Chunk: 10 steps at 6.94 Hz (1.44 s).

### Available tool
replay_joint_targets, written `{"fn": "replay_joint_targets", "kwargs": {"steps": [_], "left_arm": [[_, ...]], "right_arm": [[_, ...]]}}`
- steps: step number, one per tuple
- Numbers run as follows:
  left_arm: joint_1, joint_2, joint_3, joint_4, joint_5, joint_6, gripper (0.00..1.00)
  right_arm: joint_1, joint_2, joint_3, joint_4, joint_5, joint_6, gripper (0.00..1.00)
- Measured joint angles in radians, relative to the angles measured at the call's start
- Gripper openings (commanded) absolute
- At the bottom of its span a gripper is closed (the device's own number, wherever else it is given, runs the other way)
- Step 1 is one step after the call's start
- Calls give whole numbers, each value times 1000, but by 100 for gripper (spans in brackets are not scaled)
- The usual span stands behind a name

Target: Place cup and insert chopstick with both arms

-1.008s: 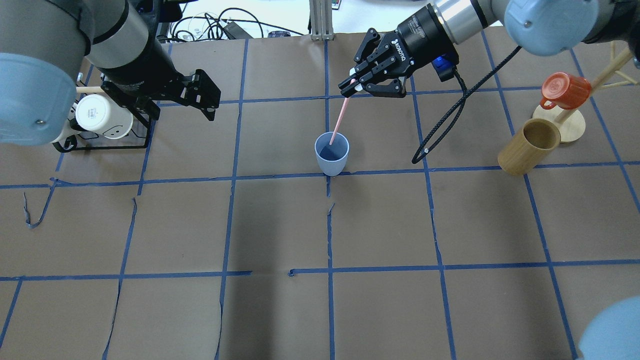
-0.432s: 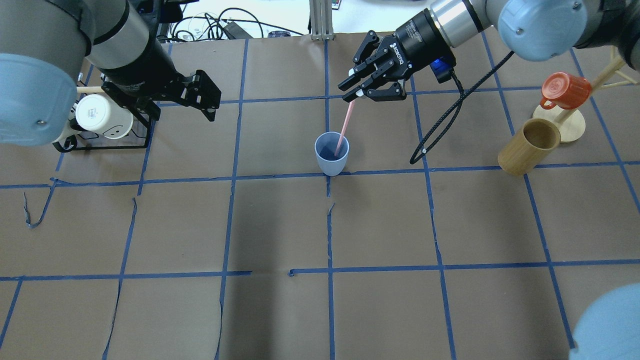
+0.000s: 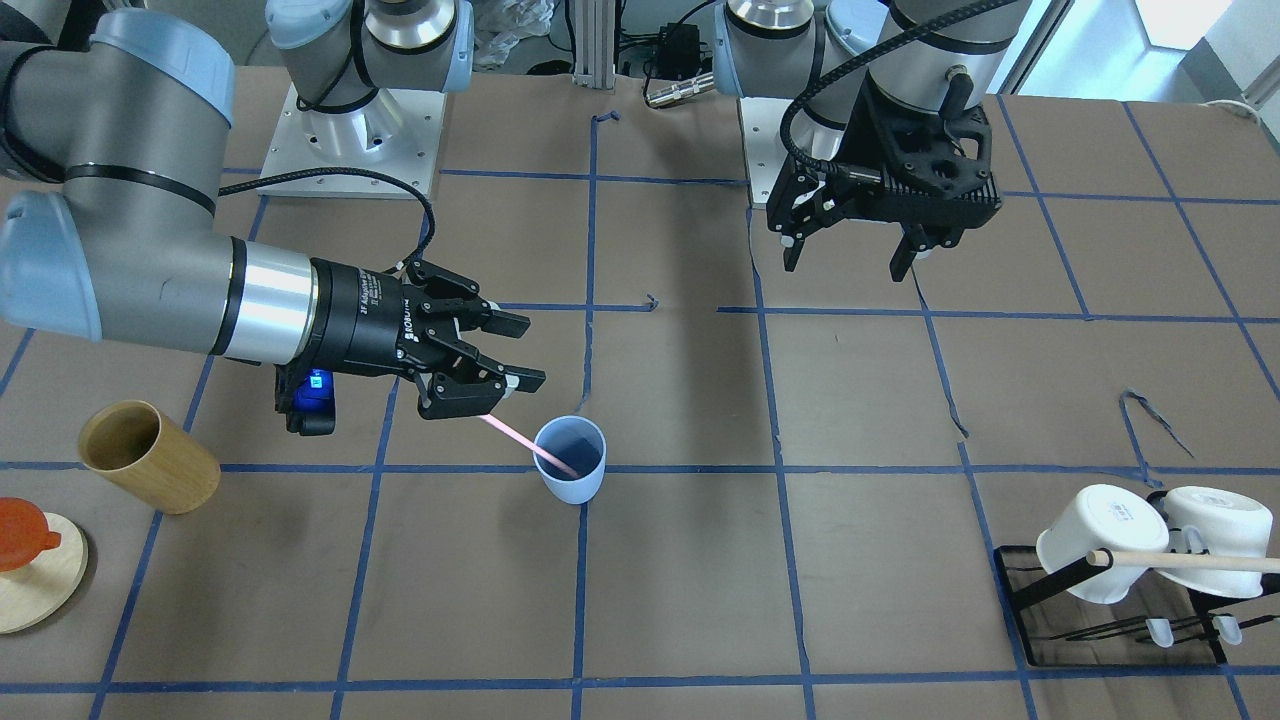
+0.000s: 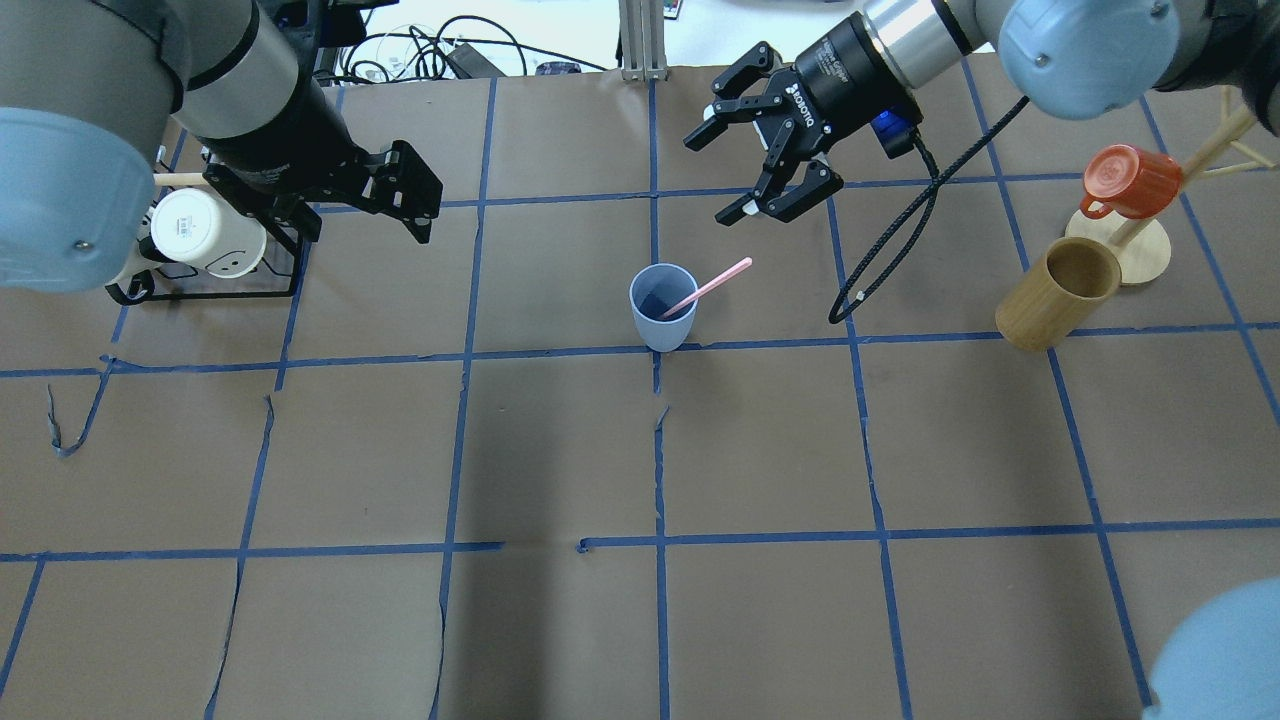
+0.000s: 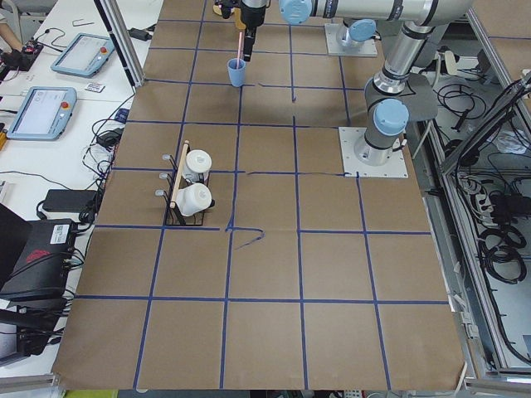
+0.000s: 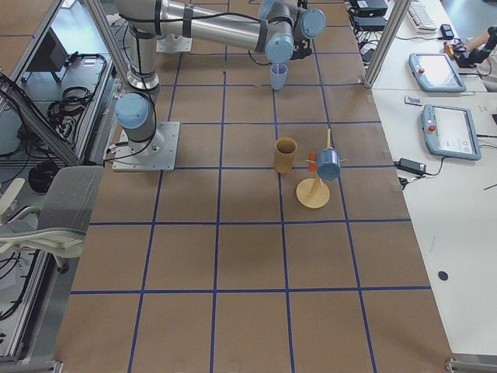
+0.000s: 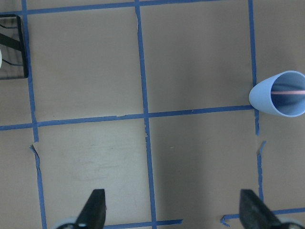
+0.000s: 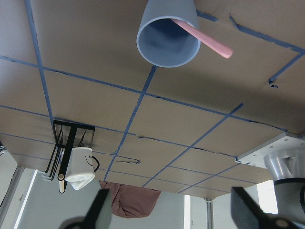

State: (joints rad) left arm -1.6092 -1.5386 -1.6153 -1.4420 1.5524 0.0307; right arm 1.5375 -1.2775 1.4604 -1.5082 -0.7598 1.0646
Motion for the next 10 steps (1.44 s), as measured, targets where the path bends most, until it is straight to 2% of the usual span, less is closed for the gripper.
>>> {"fn": "replay_joint_targets", "kwargs": {"steps": [2,3,5,7,8,9,10], "left_arm": [[0,0,0,0,-1,0,100],[0,0,0,0,-1,0,100],[1,0,0,0,-2,0,100],[1,0,0,0,-1,0,100],[1,0,0,0,-1,0,100],[2,0,0,0,0,0,100],[2,0,0,0,-1,0,100]], "right_arm": [[14,-48,-29,-33,-165,-25,100],[19,-80,-36,-23,-237,-112,100],[18,-129,-63,46,-366,-383,100],[15,-158,-96,144,-590,-823,100],[14,-165,-99,156,-700,-996,100],[12,-168,-98,160,-761,-1091,100],[8,-170,-99,150,-784,-1146,100]]}}
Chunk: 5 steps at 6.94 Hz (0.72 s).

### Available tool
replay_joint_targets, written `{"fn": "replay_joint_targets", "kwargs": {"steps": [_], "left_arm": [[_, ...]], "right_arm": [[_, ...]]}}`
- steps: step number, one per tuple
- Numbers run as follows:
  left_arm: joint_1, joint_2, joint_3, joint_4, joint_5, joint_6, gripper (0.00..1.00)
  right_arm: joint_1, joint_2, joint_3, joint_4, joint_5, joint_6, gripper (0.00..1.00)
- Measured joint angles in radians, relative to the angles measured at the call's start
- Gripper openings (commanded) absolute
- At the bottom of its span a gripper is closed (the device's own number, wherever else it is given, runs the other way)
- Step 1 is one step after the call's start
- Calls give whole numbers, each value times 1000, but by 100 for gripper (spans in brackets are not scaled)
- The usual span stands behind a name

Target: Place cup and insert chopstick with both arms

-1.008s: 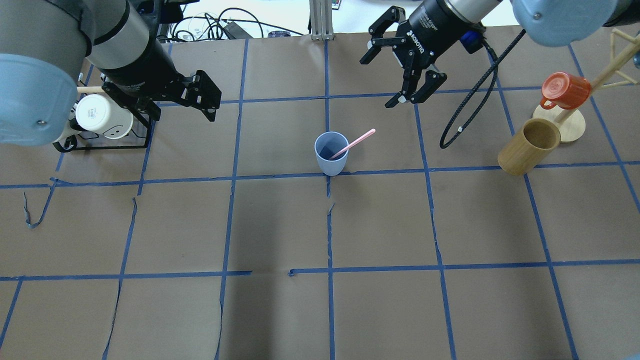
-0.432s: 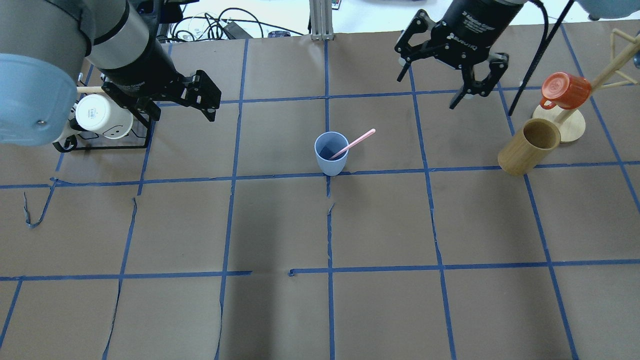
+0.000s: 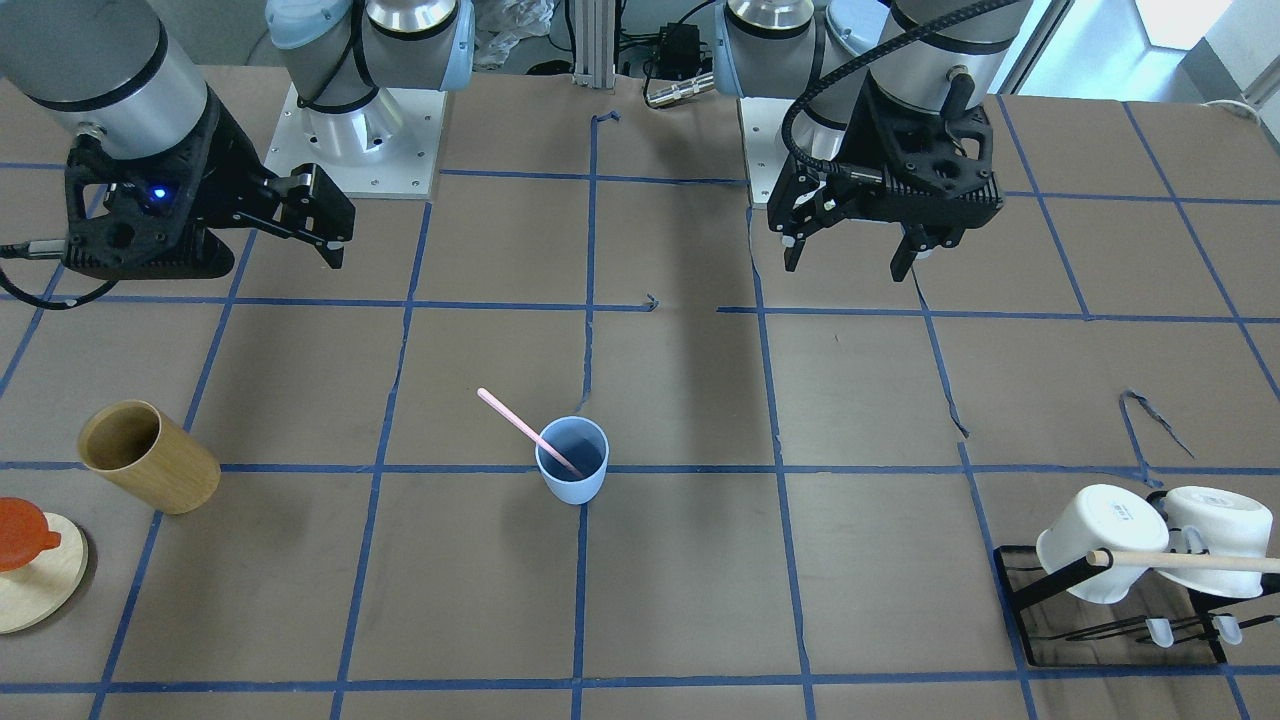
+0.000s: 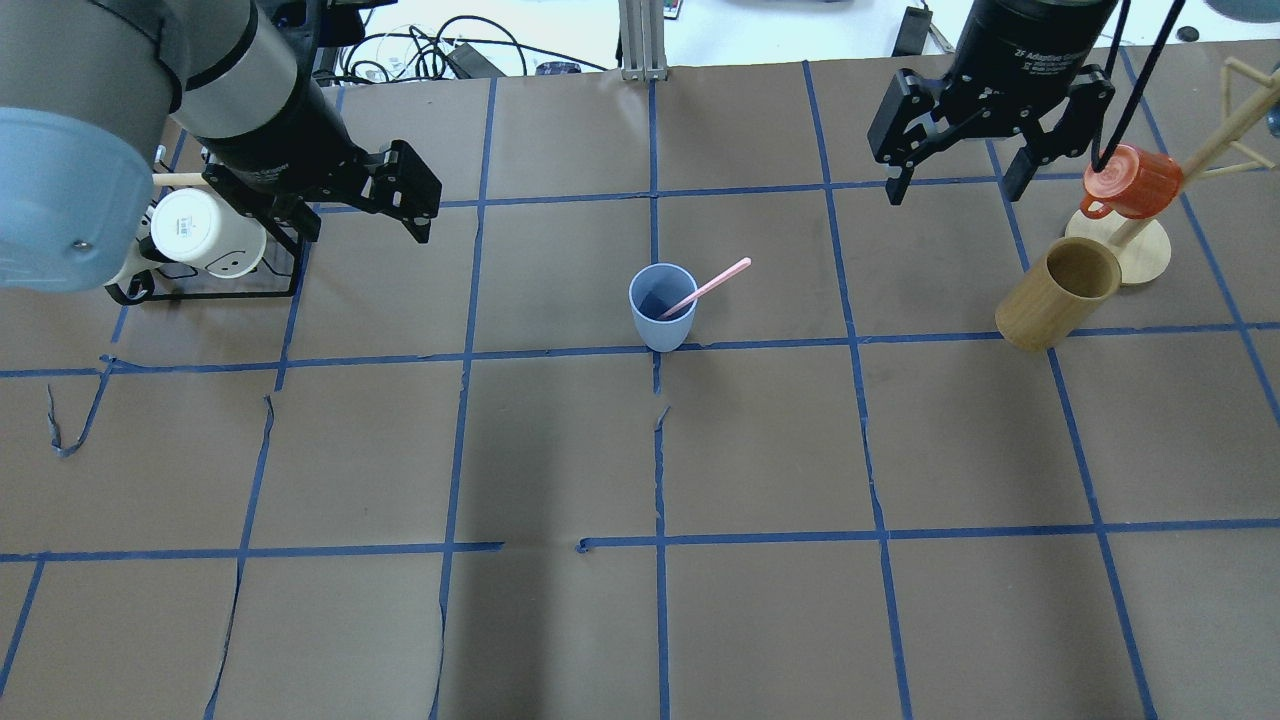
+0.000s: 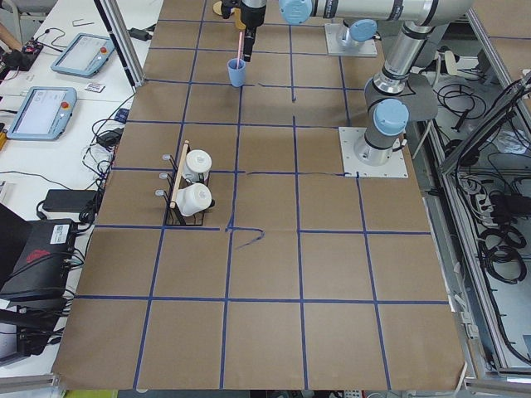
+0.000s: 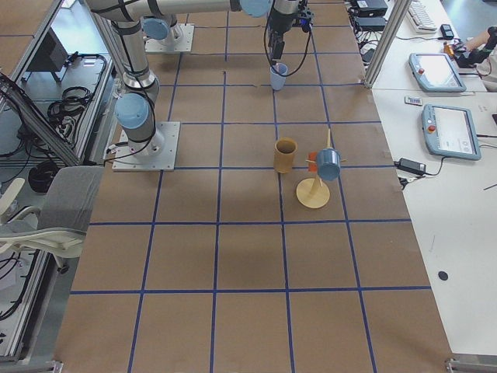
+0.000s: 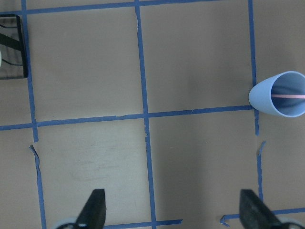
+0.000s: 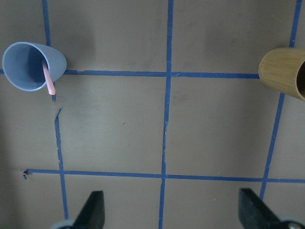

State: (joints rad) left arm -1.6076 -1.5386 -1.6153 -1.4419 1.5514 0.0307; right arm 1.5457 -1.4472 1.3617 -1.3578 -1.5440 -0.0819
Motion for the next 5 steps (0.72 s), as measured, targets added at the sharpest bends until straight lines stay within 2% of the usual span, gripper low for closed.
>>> {"fn": "replay_joint_targets", "kwargs": {"steps": [5], "left_arm": [[3,0,0,0,-1,3,100]], "right_arm": [[2,-2,0,-37,-25,-59,100]]}}
